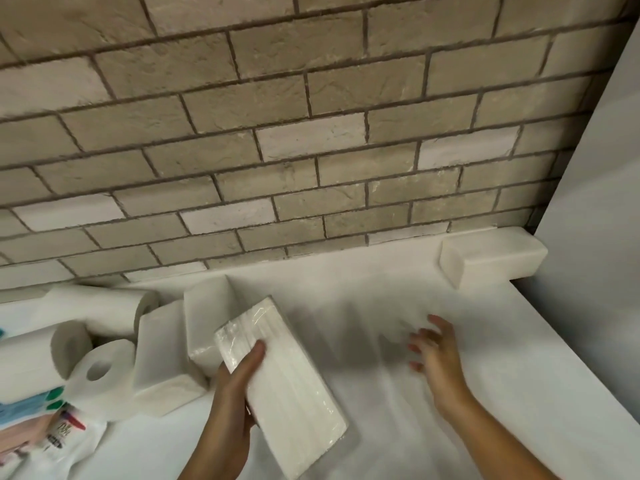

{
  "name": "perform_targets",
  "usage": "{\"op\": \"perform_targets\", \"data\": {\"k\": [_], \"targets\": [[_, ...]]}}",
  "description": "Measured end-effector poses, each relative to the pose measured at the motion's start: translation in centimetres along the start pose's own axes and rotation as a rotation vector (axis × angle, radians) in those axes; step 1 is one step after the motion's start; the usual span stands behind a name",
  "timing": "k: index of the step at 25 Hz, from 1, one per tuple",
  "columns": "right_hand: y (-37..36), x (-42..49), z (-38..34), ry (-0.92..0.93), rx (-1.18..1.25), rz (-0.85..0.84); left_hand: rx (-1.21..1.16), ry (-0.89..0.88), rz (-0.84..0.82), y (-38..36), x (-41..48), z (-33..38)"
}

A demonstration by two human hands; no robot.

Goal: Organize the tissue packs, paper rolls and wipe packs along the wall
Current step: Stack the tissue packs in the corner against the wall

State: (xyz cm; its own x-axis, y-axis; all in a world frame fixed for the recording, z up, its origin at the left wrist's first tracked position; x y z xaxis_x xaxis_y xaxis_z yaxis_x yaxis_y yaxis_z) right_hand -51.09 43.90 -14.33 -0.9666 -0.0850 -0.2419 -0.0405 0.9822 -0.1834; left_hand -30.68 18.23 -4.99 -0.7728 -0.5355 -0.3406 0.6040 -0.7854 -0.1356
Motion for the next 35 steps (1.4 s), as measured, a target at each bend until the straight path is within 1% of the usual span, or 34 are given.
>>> {"op": "perform_targets", "data": {"k": [1,3,4,6,7,9,12,15,17,19,21,23,25,27,31,32,35], "targets": [[-2.2,-4.7,0.8,0.008,-0.026,-0.124,0.011,0.004,0.007,0.2,0.1,-0.3],[-5.6,-11.1,0.0,0.124,-0.131,-0.293,0.017,0.012,0.041,0.6,0.1,-0.6],[-6.9,-13.0,-1.1,0.199,-0.236,-0.383,0.019,0.016,0.056,0.6,0.0,-0.8],[-9.3,-15.3,-3.0,0.29,-0.518,-0.571,0.011,0.014,0.06,-0.2,-0.3,-1.0],[-10.2,-15.9,-3.4,0.313,-0.653,-0.621,0.003,0.001,0.057,-0.6,-0.6,-1.1],[-11.4,-16.8,-3.0,0.288,-0.841,-0.646,-0.01,-0.012,0.045,-1.2,-1.1,-1.2],[-12.1,-17.4,-1.9,0.237,-0.919,-0.588,-0.063,-0.02,-0.014,-1.1,-1.7,-1.9],[-12.2,-16.2,-2.3,0.181,-0.851,-0.54,-0.085,-0.02,-0.11,-0.2,-1.4,-1.4],[-11.7,-14.7,-3.5,0.116,-0.707,-0.509,-0.097,-0.053,-0.157,0.2,-0.5,-0.9],[-10.8,-13.5,-4.3,0.011,-0.507,-0.485,-0.115,-0.097,-0.202,0.0,-0.1,0.1],[-9.3,-13.0,-4.0,-0.167,-0.331,-0.489,-0.123,-0.105,-0.209,0.2,0.2,0.4],[-7.3,-12.5,-3.2,-0.331,-0.179,-0.464,-0.126,-0.107,-0.157,1.3,0.8,0.7],[-3.3,-10.8,-3.2,-0.382,-0.068,-0.332,-0.108,-0.107,-0.092,2.6,1.9,0.9],[0.8,-8.5,-4.0,-0.375,-0.004,-0.155,-0.126,-0.11,-0.027,4.5,2.9,1.6],[9.7,-3.5,-5.7,-0.339,0.157,0.181,-0.135,-0.108,0.031,6.8,4.3,3.2],[11.3,-2.2,-5.7,-0.329,0.172,0.24,-0.138,-0.098,0.032,7.0,4.6,3.4],[13.8,1.5,-4.8,-0.307,0.231,0.338,-0.18,-0.054,0.019,7.7,5.2,2.9]]}}
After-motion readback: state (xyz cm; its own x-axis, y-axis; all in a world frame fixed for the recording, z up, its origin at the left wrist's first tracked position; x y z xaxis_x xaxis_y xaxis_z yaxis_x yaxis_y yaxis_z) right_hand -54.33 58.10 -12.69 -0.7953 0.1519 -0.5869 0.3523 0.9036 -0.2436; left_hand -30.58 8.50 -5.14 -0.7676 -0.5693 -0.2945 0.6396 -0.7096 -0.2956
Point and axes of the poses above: each hand's wrist, its own x-axis towards the middle knuckle, its own y-axis out of the back of the hand, z = x × y, the point moved 8 cm from there along x, towards the middle knuckle, and after that the axes turned 1 degree about -y, right-handed, at the moved point
